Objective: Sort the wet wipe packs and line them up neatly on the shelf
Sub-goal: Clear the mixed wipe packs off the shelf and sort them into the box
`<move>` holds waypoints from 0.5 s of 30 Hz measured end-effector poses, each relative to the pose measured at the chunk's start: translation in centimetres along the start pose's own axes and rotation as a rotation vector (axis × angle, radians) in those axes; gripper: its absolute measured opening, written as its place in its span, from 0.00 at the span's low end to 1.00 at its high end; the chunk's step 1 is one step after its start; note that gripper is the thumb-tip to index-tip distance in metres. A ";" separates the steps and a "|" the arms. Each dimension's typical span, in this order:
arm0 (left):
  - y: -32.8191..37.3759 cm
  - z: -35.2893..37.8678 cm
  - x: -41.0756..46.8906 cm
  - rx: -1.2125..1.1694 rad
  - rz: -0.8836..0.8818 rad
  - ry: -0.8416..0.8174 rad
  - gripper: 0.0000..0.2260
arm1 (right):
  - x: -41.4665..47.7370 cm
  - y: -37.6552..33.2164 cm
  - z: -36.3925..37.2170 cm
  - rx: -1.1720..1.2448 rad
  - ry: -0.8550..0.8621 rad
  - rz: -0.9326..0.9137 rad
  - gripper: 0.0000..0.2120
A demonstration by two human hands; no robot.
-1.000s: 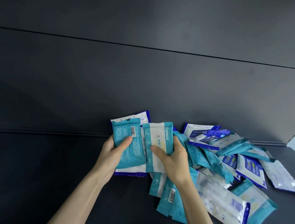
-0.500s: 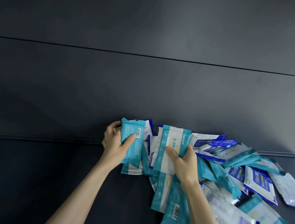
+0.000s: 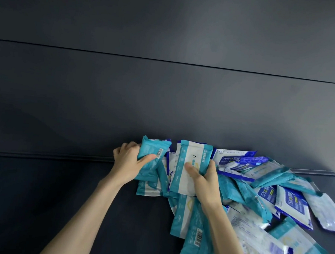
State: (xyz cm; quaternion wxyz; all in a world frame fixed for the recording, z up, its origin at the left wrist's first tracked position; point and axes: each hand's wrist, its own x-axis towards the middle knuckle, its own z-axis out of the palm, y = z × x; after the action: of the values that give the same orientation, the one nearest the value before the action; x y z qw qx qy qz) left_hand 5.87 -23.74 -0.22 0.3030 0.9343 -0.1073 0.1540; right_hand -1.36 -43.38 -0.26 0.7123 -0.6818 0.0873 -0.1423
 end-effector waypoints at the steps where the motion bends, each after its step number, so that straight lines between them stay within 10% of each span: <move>1: 0.2 -0.5 -0.4 -0.102 -0.005 0.019 0.15 | -0.2 -0.3 0.0 0.033 -0.007 0.002 0.07; 15: 7.7 -6.5 -11.6 -1.247 -0.251 -0.157 0.14 | -10.7 -5.3 -4.2 0.226 -0.104 -0.084 0.13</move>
State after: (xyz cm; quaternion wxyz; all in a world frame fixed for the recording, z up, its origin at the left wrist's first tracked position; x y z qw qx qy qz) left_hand -8.60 -24.68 4.77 0.7965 0.5966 -0.0884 -0.0427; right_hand -13.21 -44.05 4.09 0.7816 -0.6066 0.0051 -0.1453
